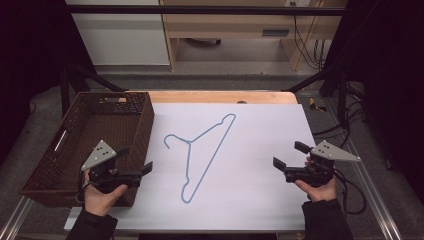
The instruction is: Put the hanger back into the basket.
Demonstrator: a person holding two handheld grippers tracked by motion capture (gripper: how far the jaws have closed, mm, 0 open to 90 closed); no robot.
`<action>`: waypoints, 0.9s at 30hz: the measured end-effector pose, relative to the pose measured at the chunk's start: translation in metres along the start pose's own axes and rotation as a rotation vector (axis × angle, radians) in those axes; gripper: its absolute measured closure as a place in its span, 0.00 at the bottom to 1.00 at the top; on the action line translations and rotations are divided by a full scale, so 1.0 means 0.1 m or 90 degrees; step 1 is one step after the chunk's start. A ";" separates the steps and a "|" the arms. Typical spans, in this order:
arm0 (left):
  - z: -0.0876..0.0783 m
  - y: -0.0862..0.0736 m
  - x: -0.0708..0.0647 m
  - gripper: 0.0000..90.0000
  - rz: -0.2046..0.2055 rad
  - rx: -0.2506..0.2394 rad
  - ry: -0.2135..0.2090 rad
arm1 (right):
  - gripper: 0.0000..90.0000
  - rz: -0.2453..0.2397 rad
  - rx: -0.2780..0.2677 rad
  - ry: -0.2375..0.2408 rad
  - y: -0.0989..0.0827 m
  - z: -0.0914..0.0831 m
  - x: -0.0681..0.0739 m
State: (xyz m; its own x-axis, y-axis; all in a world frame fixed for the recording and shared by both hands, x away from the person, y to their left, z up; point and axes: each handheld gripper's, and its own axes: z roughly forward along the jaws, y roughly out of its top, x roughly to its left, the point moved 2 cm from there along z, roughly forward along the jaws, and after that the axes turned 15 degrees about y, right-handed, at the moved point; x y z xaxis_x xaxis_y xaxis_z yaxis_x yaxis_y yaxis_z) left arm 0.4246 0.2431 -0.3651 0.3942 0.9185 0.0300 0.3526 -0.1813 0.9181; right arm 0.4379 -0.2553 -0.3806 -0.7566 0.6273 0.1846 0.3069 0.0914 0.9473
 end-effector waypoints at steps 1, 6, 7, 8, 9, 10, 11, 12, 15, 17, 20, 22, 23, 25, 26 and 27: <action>0.01 0.01 -0.03 0.04 -0.001 -0.001 -0.001 | 0.03 0.000 0.000 -0.001 0.00 0.00 0.00; 0.04 0.03 -0.12 0.04 0.008 0.004 -0.007 | 0.03 -0.001 0.002 -0.002 0.00 0.00 0.00; 0.06 0.03 -0.17 0.05 0.011 0.005 -0.010 | 0.03 0.001 0.005 -0.002 -0.01 0.01 0.00; 0.07 0.03 -0.19 0.05 0.013 0.007 -0.011 | 0.03 0.001 0.007 -0.002 -0.01 0.01 0.00; 0.08 0.03 -0.21 0.05 0.014 0.008 -0.011 | 0.03 -0.001 0.008 -0.003 -0.01 0.02 0.00; 0.08 0.03 -0.21 0.05 0.014 0.008 -0.011 | 0.03 -0.001 0.008 -0.003 -0.01 0.02 0.00; 0.12 0.03 -0.24 0.05 0.015 0.014 -0.014 | 0.03 0.000 0.013 0.000 -0.02 0.05 0.01; 0.12 0.03 -0.24 0.05 0.015 0.014 -0.014 | 0.04 -0.001 0.016 0.000 -0.02 0.05 0.01; 0.17 0.01 -0.28 0.06 0.011 0.021 -0.017 | 0.04 0.000 0.018 -0.002 -0.03 0.08 0.01; 0.24 0.00 -0.34 0.07 0.015 0.034 -0.022 | 0.04 0.000 0.020 0.000 -0.03 0.09 0.01; 0.29 -0.01 -0.39 0.07 0.017 0.043 -0.024 | 0.04 -0.001 0.022 0.002 -0.04 0.11 0.03; 0.38 0.00 -0.44 0.08 0.022 0.056 -0.026 | 0.04 -0.002 0.028 0.002 -0.04 0.12 0.04; 0.40 0.00 -0.45 0.08 0.023 0.058 -0.027 | 0.04 -0.001 0.028 0.000 -0.04 0.14 0.04; 0.45 0.01 -0.49 0.08 0.025 0.063 -0.027 | 0.04 -0.006 0.032 0.003 -0.05 0.15 0.05; 0.48 0.02 -0.51 0.08 0.028 0.066 -0.028 | 0.04 -0.004 0.032 0.003 -0.05 0.16 0.05; 0.48 0.02 -0.51 0.08 0.028 0.066 -0.028 | 0.04 -0.008 0.035 0.004 -0.05 0.16 0.05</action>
State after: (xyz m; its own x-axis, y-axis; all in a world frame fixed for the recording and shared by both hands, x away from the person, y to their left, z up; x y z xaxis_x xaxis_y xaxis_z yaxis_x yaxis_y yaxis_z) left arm 0.4460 0.1792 -0.3841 0.4471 0.8931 0.0501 0.4191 -0.2587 0.8703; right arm 0.4417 -0.2396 -0.3889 -0.7644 0.6207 0.1746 0.3282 0.1414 0.9340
